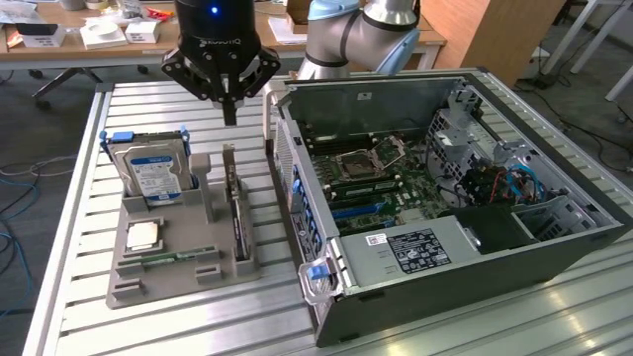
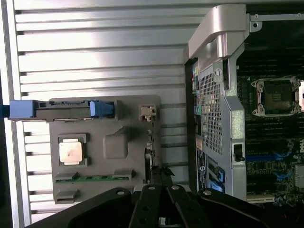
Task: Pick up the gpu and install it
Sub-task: 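Reach for the gpu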
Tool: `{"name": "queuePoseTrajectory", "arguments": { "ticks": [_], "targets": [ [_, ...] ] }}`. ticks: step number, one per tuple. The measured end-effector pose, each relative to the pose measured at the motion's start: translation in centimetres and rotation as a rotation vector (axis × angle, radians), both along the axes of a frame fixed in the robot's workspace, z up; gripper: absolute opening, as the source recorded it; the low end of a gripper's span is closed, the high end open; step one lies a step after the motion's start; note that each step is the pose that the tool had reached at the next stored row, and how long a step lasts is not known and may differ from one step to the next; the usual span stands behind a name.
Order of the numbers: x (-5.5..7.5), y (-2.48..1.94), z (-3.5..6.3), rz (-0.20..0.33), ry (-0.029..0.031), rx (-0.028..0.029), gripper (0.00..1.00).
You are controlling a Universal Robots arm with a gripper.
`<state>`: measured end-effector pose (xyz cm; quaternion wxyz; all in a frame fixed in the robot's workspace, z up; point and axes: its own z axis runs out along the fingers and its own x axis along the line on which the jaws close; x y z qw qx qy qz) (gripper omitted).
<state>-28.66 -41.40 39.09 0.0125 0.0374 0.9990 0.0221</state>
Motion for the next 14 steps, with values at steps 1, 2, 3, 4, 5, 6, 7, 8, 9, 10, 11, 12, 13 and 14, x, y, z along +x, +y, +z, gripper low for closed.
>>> {"name": "queuePoseTrajectory", "arguments": {
  "ticks": [1, 2, 3, 4, 5, 6, 7, 8, 9, 10, 11, 12, 13, 14],
  "targets": [
    [0.0, -0.23, 0.00, 0.000, 0.0000, 0.0000, 0.10],
    [0.0, -0.45, 0.00, 0.000, 0.0000, 0.0000, 0.10],
    [0.0, -0.67, 0.00, 0.000, 0.0000, 0.0000, 0.10],
    [0.0, -0.90, 0.00, 0.000, 0.0000, 0.0000, 0.10],
    [0.0, -1.12, 0.00, 0.000, 0.0000, 0.0000, 0.10],
    [0.0, -1.32, 0.00, 0.000, 0.0000, 0.0000, 0.10],
    [0.0, -1.51, 0.00, 0.000, 0.0000, 0.0000, 0.10],
    [-0.1, -1.69, 0.00, 0.000, 0.0000, 0.0000, 0.10],
    [-0.1, -1.88, 0.00, 0.000, 0.0000, 0.0000, 0.10],
    [-0.1, -2.07, 0.00, 0.000, 0.0000, 0.0000, 0.10],
    [-0.1, -2.25, 0.00, 0.000, 0.0000, 0.0000, 0.10],
    [-0.1, -2.42, 0.00, 0.000, 0.0000, 0.0000, 0.10],
    [-0.2, -2.60, 0.00, 0.000, 0.0000, 0.0000, 0.10],
    [-0.2, -2.75, 0.00, 0.000, -0.0001, 0.0001, 0.10]
  ]
}}
